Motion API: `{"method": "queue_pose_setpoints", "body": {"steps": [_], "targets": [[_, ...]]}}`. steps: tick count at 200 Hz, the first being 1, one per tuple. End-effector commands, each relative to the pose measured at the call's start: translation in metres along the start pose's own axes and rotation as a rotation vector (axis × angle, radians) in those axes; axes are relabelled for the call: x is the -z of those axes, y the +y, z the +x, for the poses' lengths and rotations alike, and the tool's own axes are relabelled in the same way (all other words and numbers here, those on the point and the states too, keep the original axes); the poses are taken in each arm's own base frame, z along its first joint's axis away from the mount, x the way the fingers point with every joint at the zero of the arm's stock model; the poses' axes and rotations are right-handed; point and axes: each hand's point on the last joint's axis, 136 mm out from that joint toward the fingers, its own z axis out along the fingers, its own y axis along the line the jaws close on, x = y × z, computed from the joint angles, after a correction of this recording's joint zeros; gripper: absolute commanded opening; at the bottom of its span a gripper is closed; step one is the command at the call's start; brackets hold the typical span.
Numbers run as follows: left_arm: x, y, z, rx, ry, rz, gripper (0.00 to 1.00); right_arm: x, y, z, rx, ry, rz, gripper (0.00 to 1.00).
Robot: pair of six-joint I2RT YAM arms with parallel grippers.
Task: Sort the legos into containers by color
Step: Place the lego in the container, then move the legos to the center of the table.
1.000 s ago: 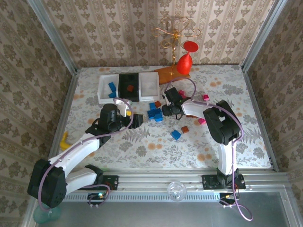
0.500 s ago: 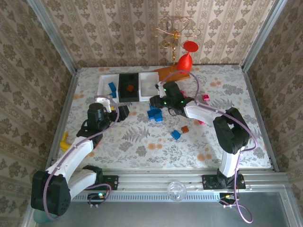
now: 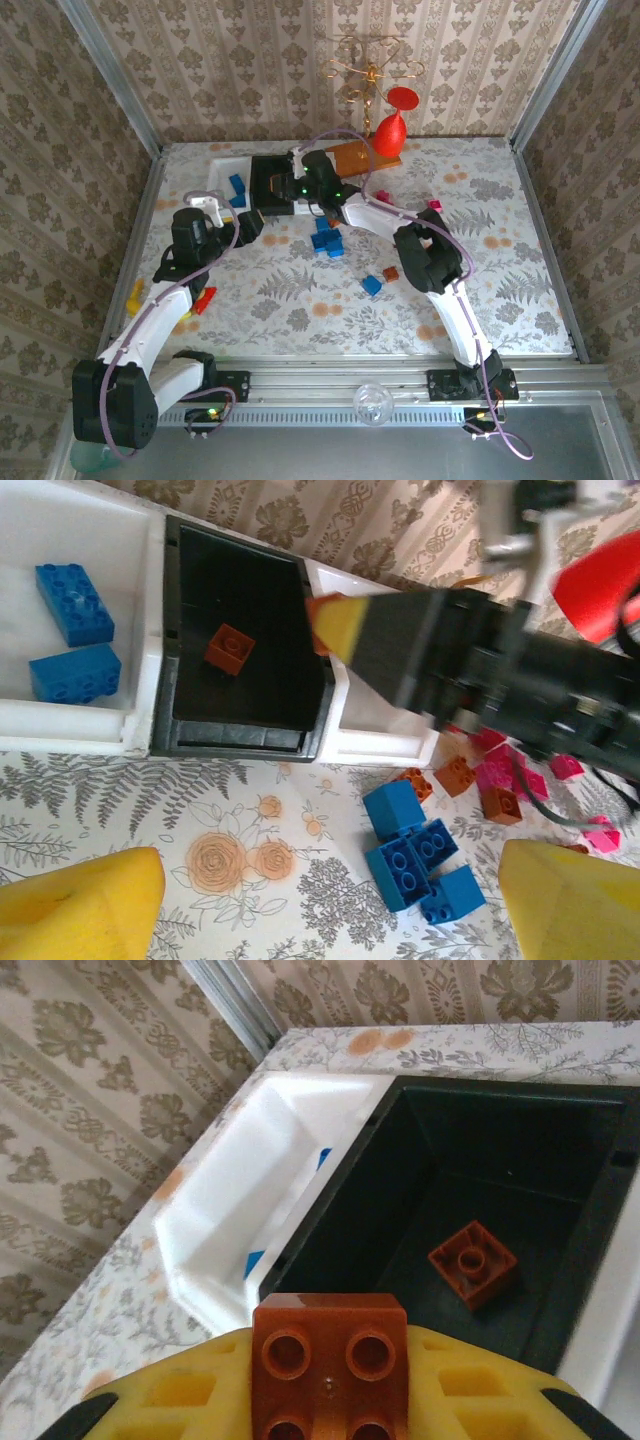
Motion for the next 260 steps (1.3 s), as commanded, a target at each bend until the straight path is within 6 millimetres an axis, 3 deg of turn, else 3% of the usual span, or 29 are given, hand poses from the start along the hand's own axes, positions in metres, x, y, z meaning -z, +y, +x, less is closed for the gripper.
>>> {"method": "queue_pose_setpoints", "body": {"steps": [1, 37, 71, 105, 140, 162, 199, 227, 260], "targets": [[0.006, -0.012, -0.005, 0.011, 0.008, 0.051, 0.88, -0.019, -0.004, -0.008, -0.01, -0.005, 0.03, 0.36], [0.005, -0.015, 0.005, 0.004, 0.058, 0.072, 0.88, -0.028, 0.001, -0.02, 0.01, 0.016, 0.022, 0.48], [0.003, -0.021, 0.014, 0.002, 0.08, 0.103, 0.88, 0.0, 0.01, -0.042, 0.041, 0.023, 0.009, 0.59], [-0.005, -0.038, 0.034, -0.067, 0.114, 0.126, 0.88, 0.06, 0.008, -0.044, 0.081, 0.045, 0.047, 0.66], [-0.032, -0.057, 0.058, -0.17, 0.177, 0.107, 0.85, 0.14, -0.036, -0.005, 0.054, 0.079, 0.2, 0.7], [-0.049, -0.069, 0.072, -0.194, 0.223, 0.118, 0.82, 0.169, -0.062, 0.026, 0.061, 0.131, 0.306, 0.71], [-0.066, -0.064, 0.086, -0.191, 0.255, 0.102, 0.79, 0.162, -0.088, 0.07, 0.064, 0.251, 0.376, 0.66], [-0.069, -0.057, 0.089, -0.202, 0.264, 0.068, 0.78, 0.142, -0.096, 0.081, 0.049, 0.279, 0.376, 0.6], [-0.064, -0.048, 0.093, -0.22, 0.275, 0.037, 0.78, 0.117, -0.099, 0.095, 0.027, 0.318, 0.358, 0.64]]}}
